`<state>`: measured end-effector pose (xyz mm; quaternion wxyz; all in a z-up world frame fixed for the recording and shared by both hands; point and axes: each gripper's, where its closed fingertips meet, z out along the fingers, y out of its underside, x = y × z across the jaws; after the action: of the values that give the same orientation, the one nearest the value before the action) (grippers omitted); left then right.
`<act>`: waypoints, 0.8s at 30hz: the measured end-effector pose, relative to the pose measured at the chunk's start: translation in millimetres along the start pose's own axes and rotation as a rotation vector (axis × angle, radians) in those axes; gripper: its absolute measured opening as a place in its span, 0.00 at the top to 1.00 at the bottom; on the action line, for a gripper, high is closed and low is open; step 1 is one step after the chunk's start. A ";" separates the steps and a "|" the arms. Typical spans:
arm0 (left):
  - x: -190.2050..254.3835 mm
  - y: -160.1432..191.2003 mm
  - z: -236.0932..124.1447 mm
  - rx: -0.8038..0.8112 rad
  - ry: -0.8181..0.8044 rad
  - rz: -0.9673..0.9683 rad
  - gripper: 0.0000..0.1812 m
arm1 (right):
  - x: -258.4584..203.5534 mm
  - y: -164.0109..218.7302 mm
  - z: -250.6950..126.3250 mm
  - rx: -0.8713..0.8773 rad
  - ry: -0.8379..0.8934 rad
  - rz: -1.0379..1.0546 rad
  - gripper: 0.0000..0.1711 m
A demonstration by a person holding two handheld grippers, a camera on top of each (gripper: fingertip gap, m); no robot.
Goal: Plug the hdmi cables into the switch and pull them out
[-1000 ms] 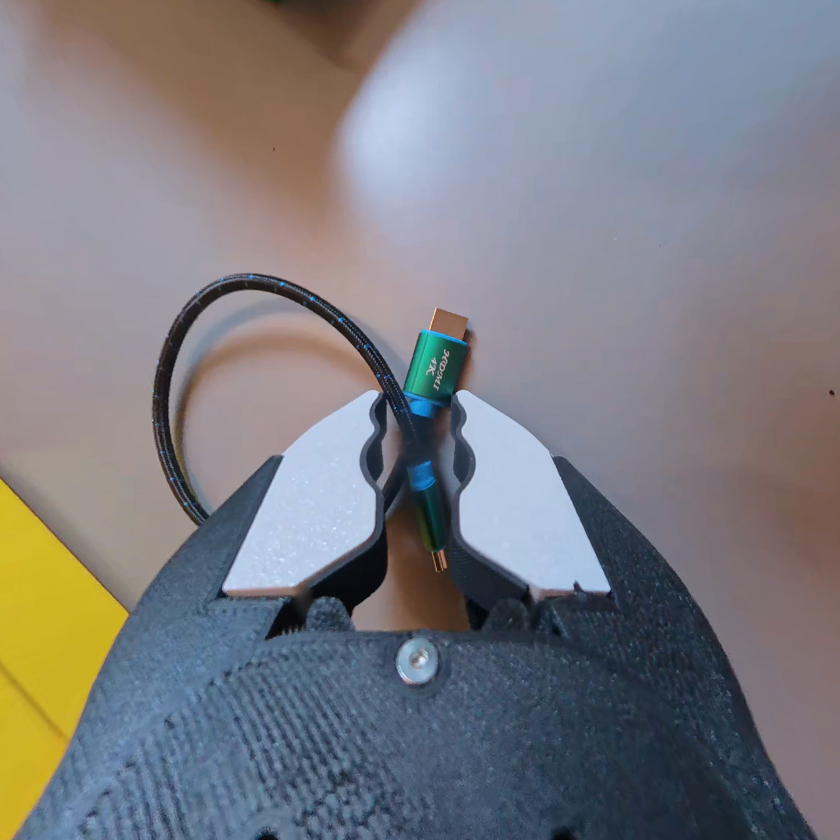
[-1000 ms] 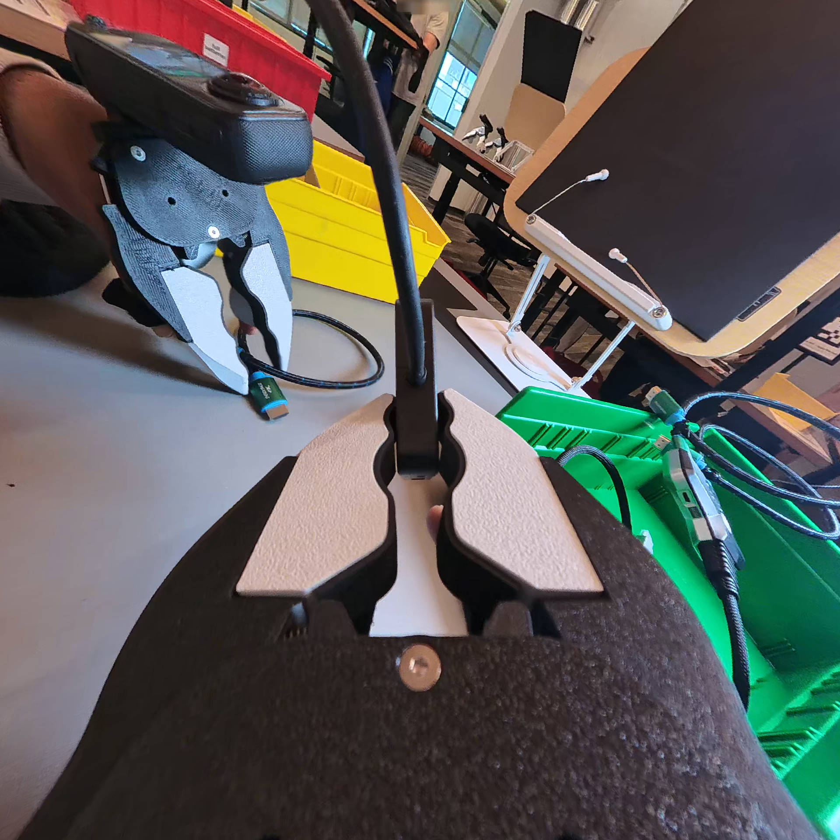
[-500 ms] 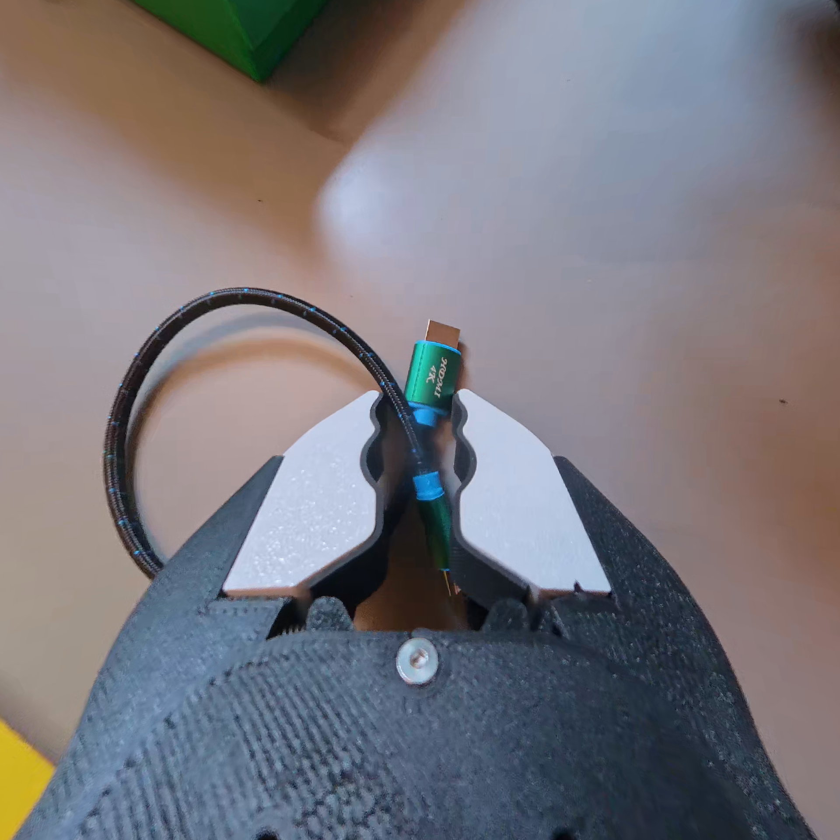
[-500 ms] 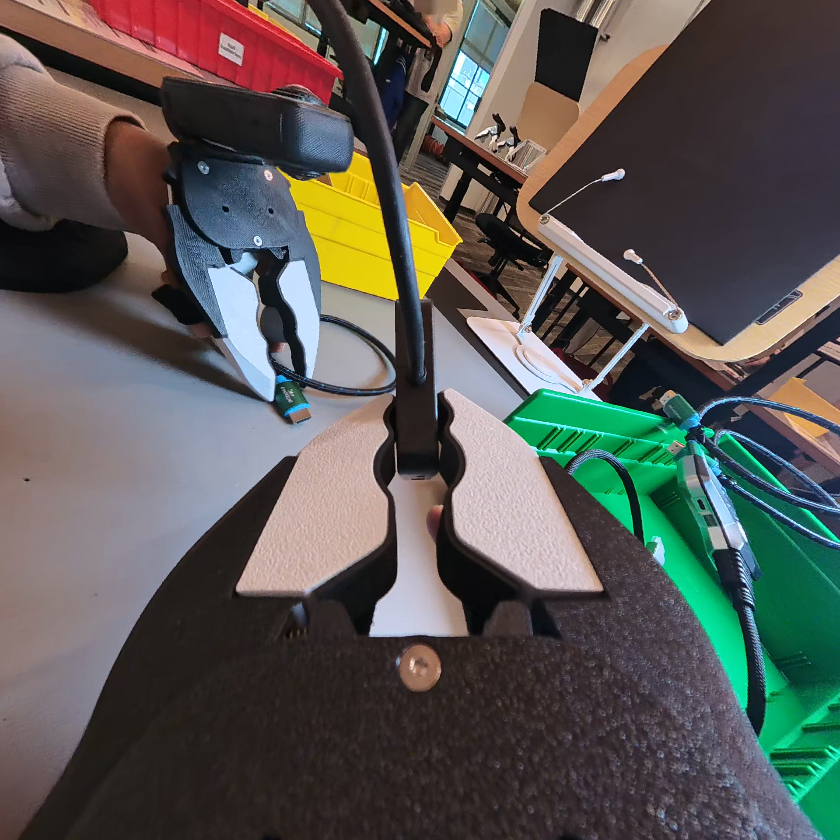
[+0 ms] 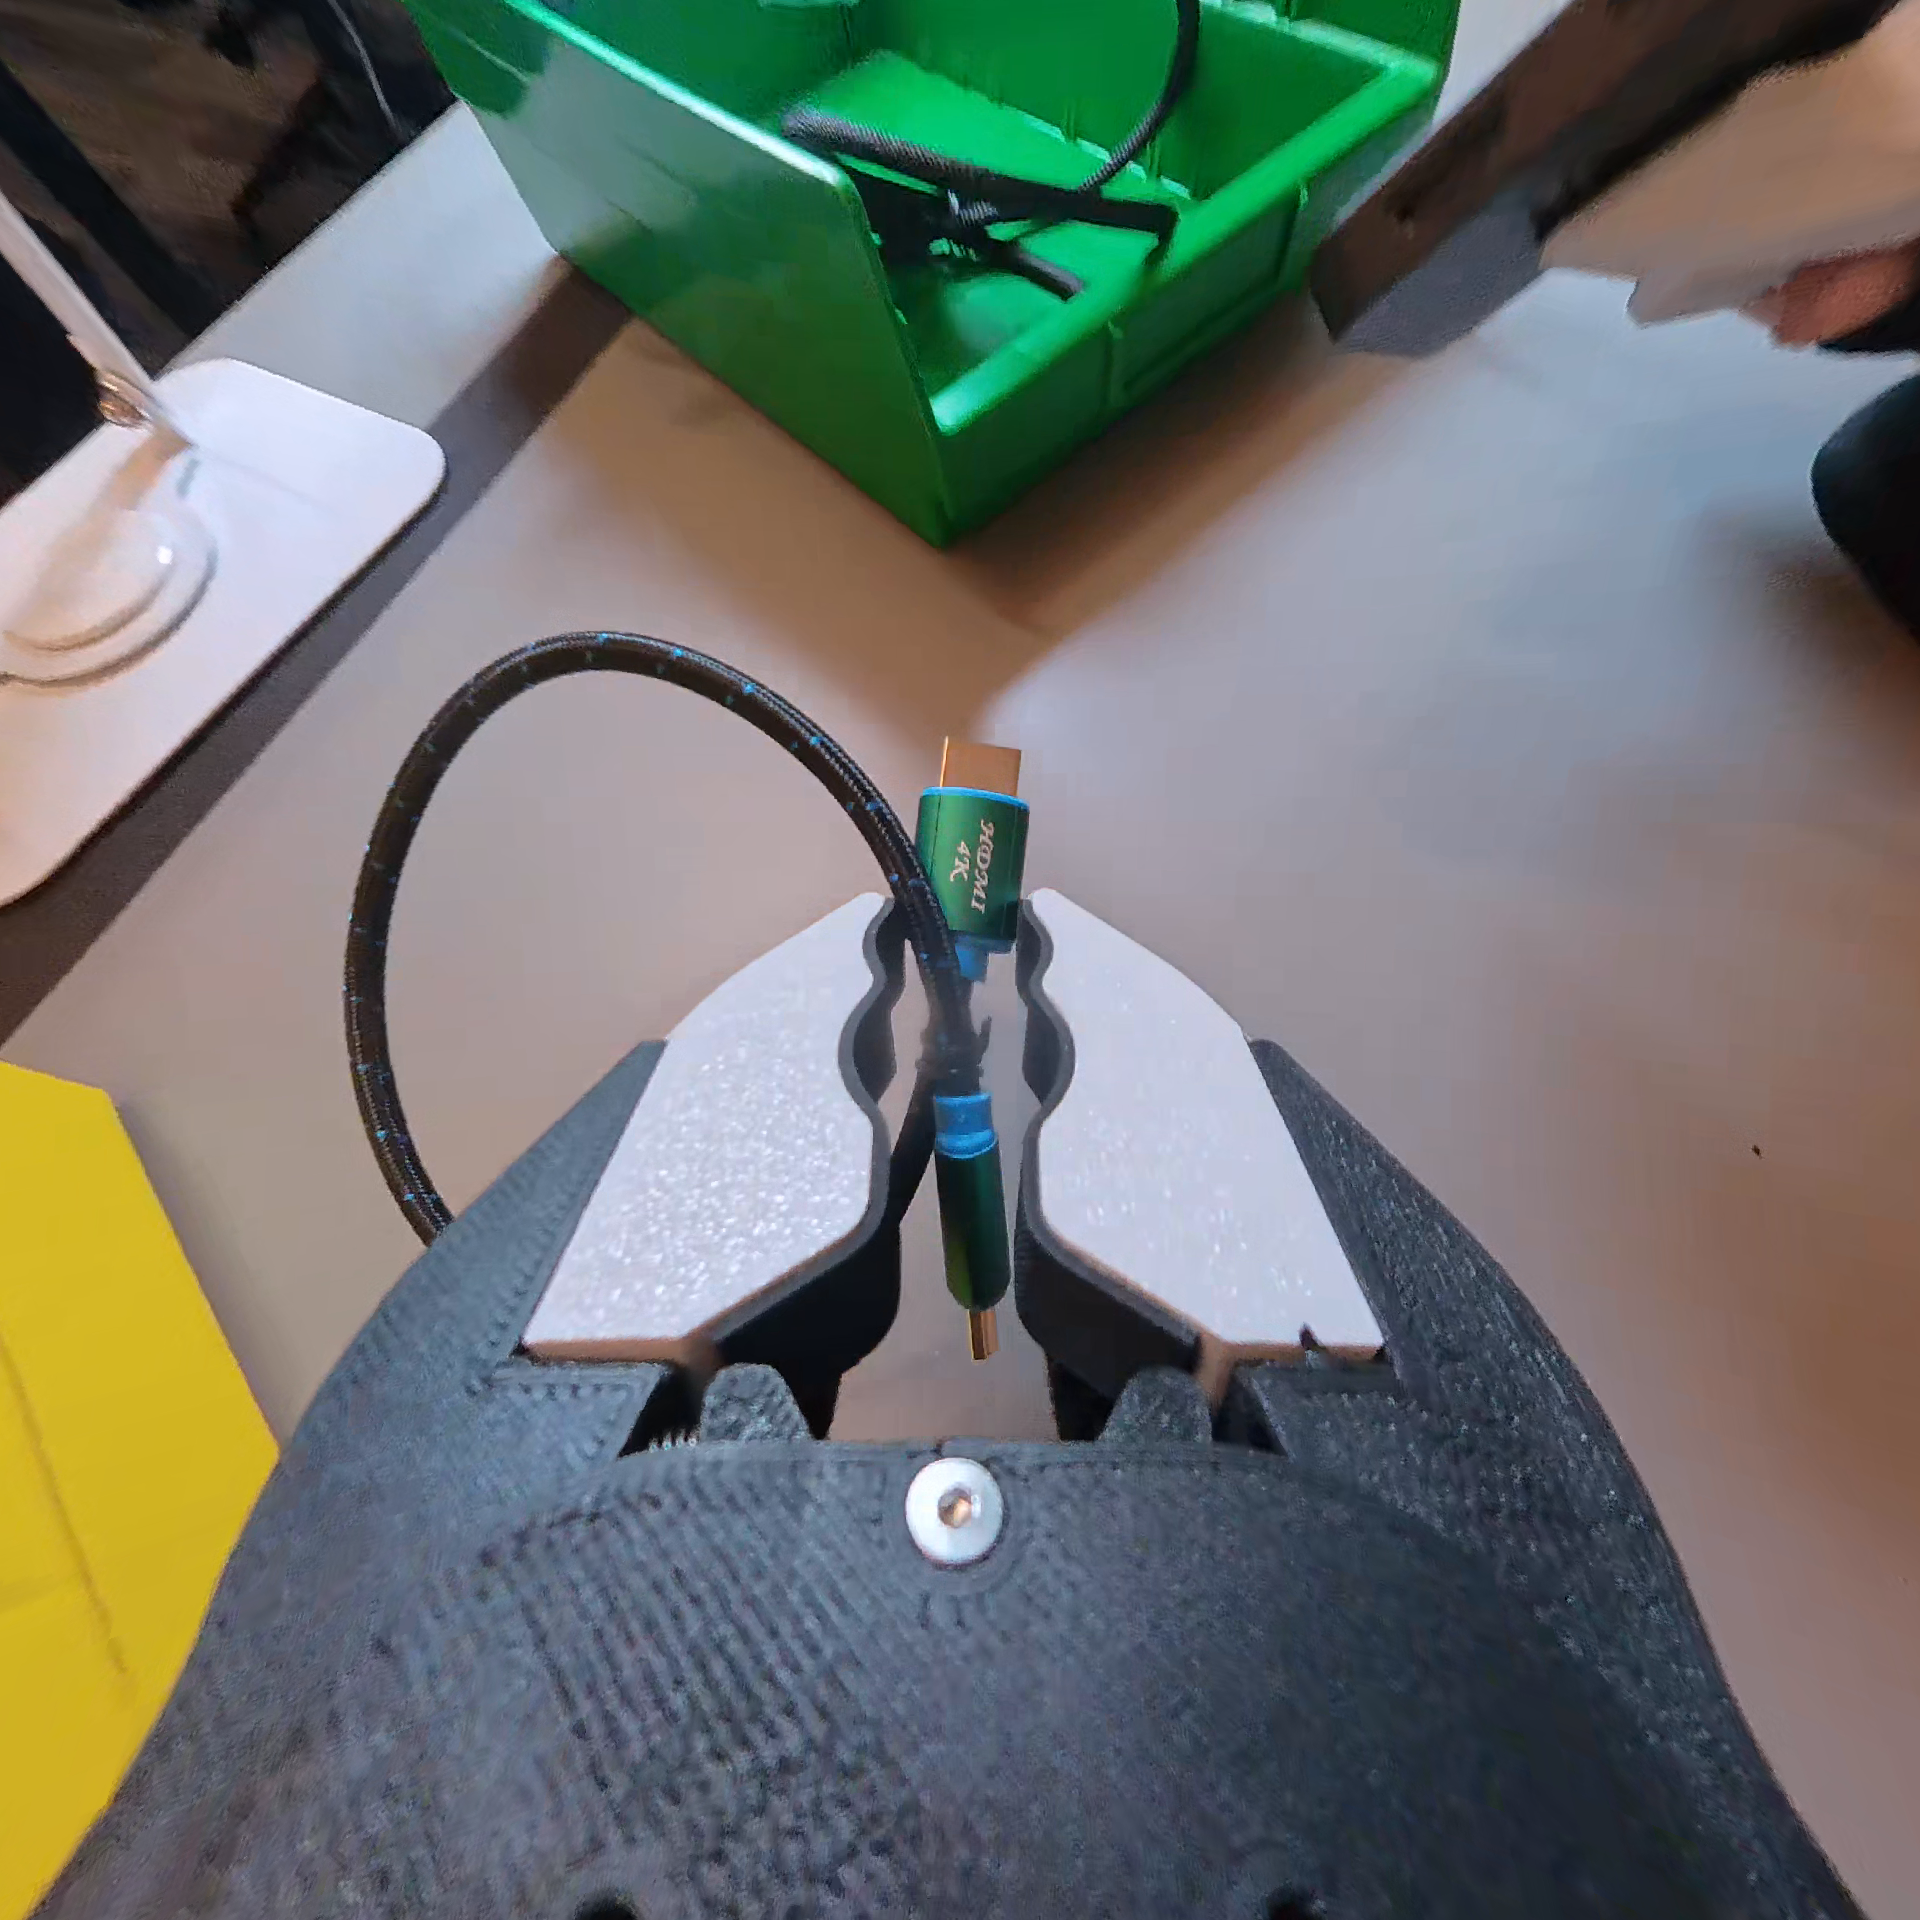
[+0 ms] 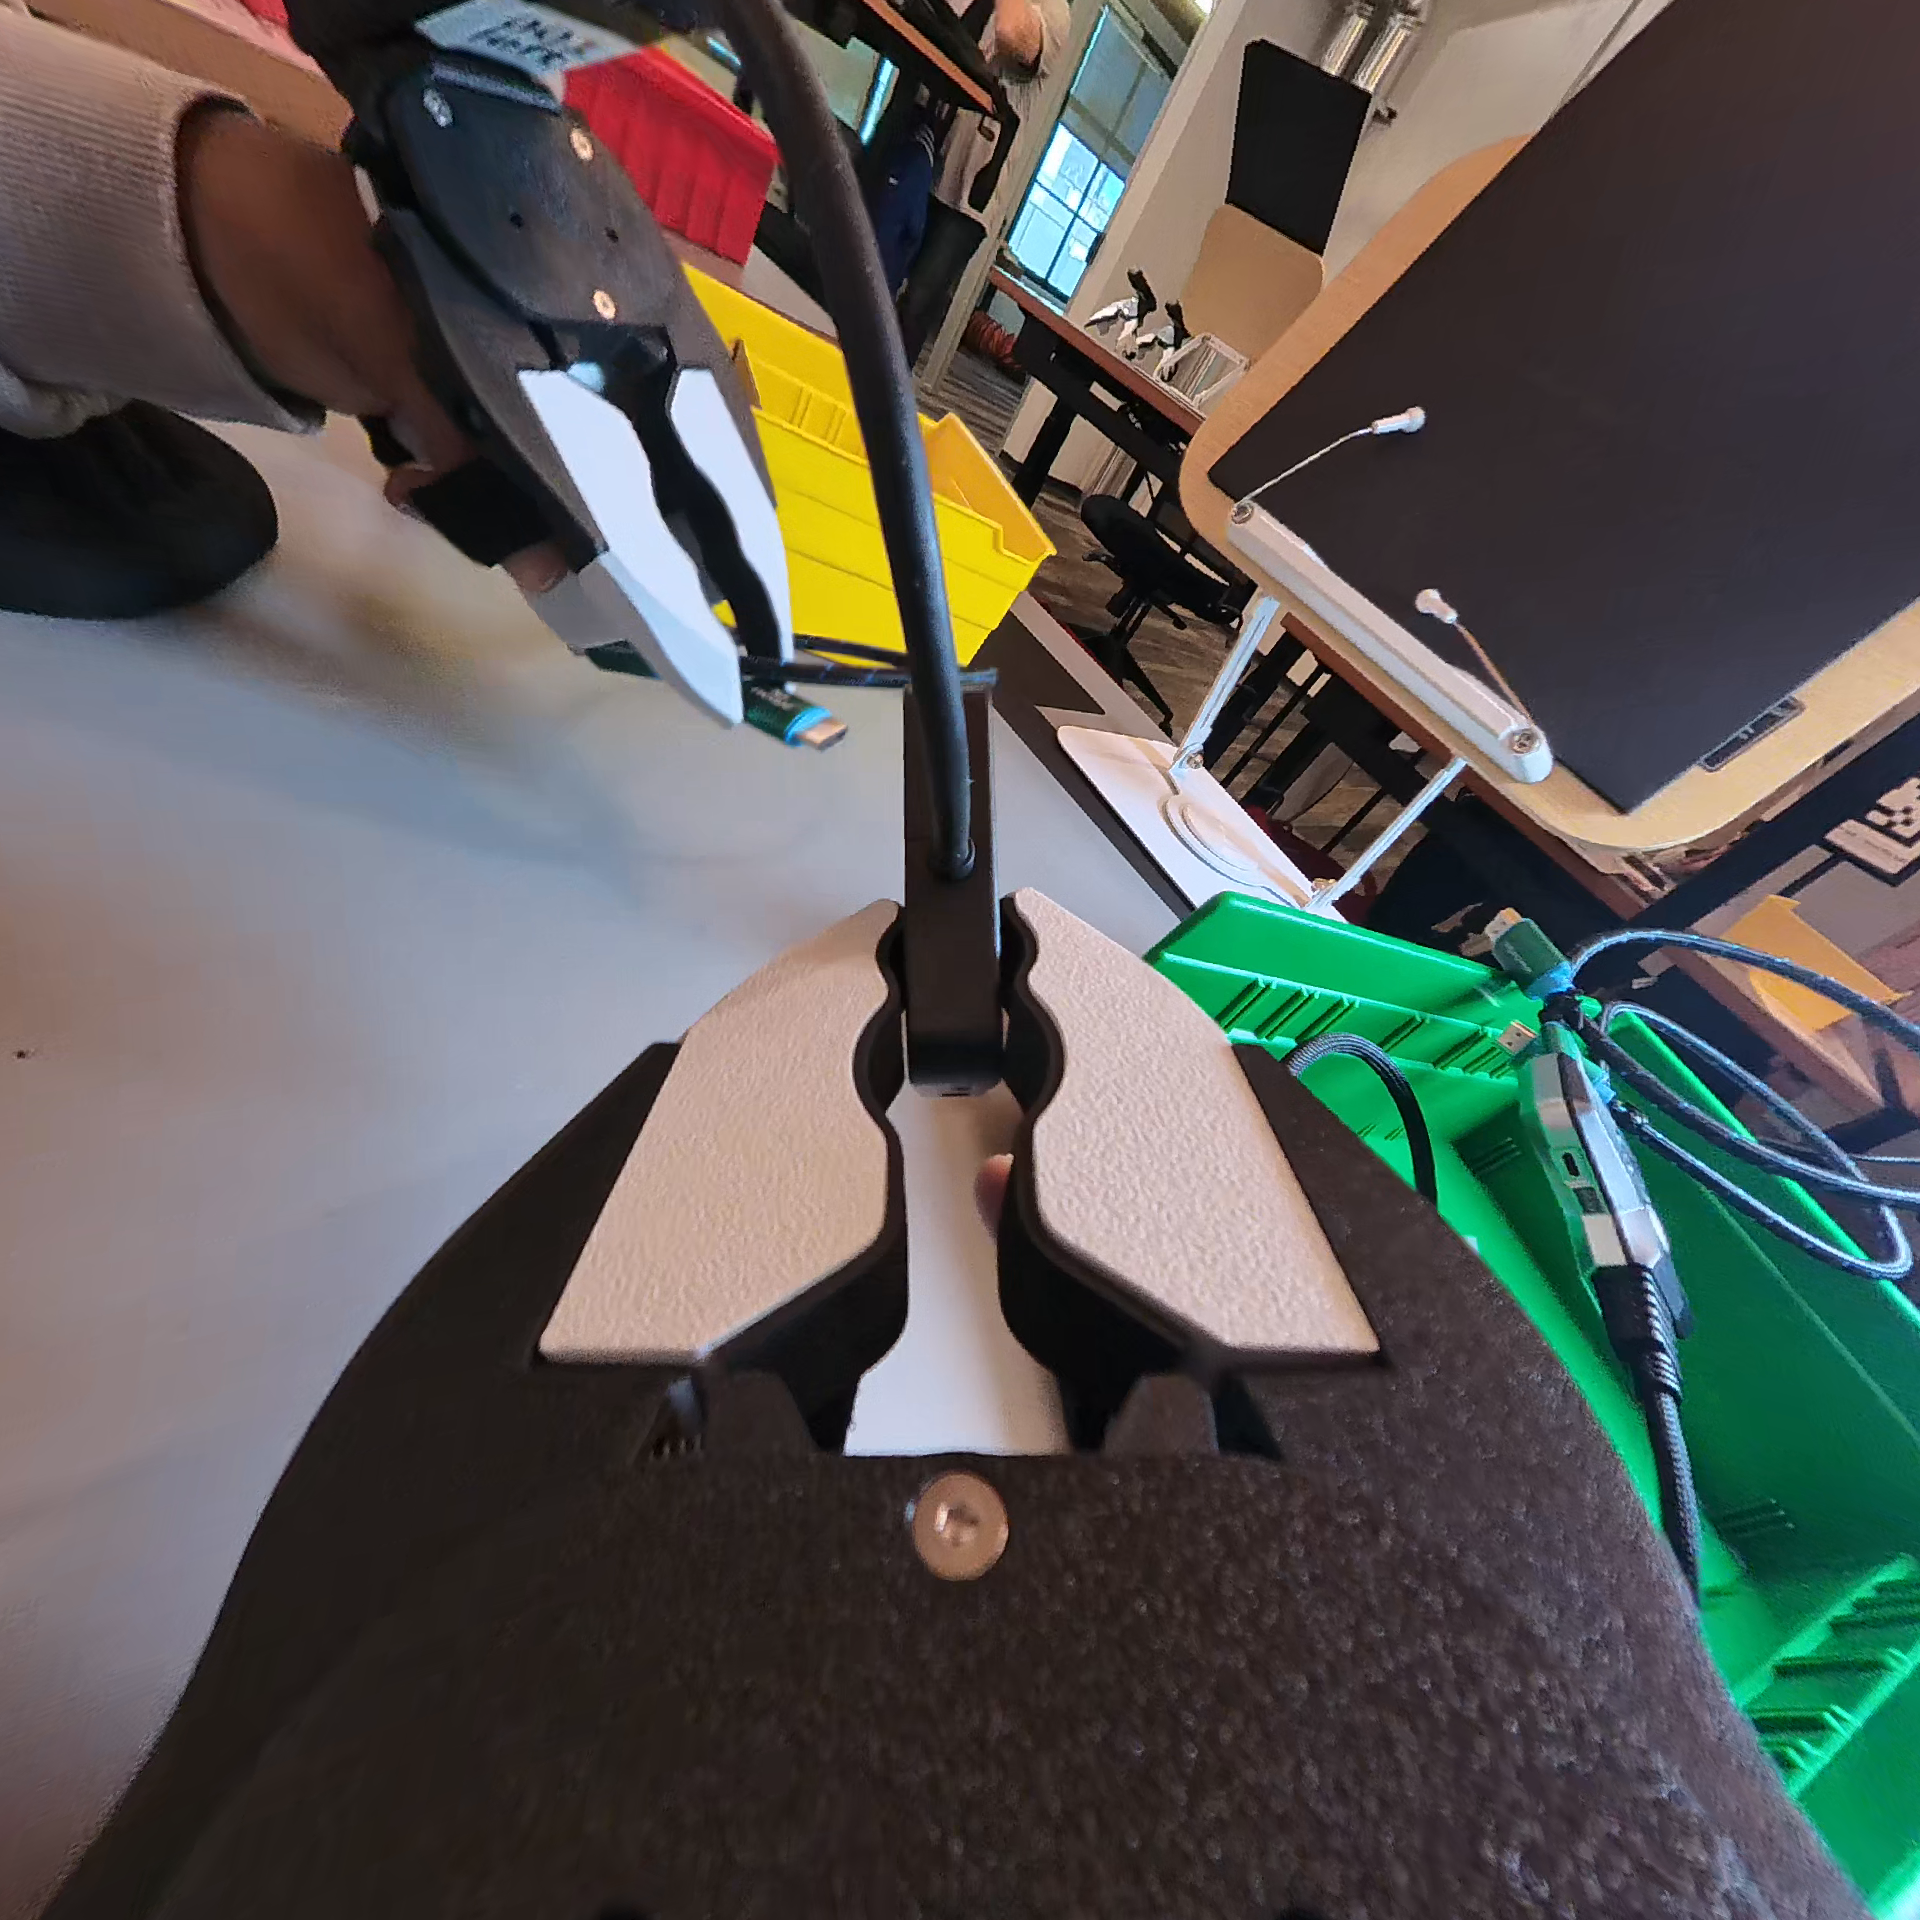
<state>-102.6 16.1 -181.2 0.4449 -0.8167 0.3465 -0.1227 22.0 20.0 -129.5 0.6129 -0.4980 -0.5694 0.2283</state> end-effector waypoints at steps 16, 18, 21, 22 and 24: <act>-13.8 -26.4 -15.3 0.170 -0.122 0.008 0.88 | -4.1 17.5 4.5 -0.051 -0.001 -0.204 0.92; -11.9 -26.0 -14.7 0.159 -0.116 0.013 0.88 | -0.2 18.9 3.5 -0.059 0.016 -0.222 0.92; -9.7 -24.4 -14.0 0.117 -0.107 0.034 0.88 | 5.4 19.1 1.7 -0.062 0.040 -0.246 0.92; -9.6 -25.0 -14.9 0.101 -0.106 0.048 0.88 | 7.3 18.8 1.2 -0.062 0.049 -0.258 0.92; -7.1 -29.5 -18.9 0.070 -0.088 0.075 0.88 | 11.8 17.4 -0.2 -0.061 0.074 -0.302 0.91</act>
<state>-103.8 19.5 -145.6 0.4923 -0.7915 0.3526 -0.0822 30.1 36.9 -139.0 0.6455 -0.4333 -0.6214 0.0977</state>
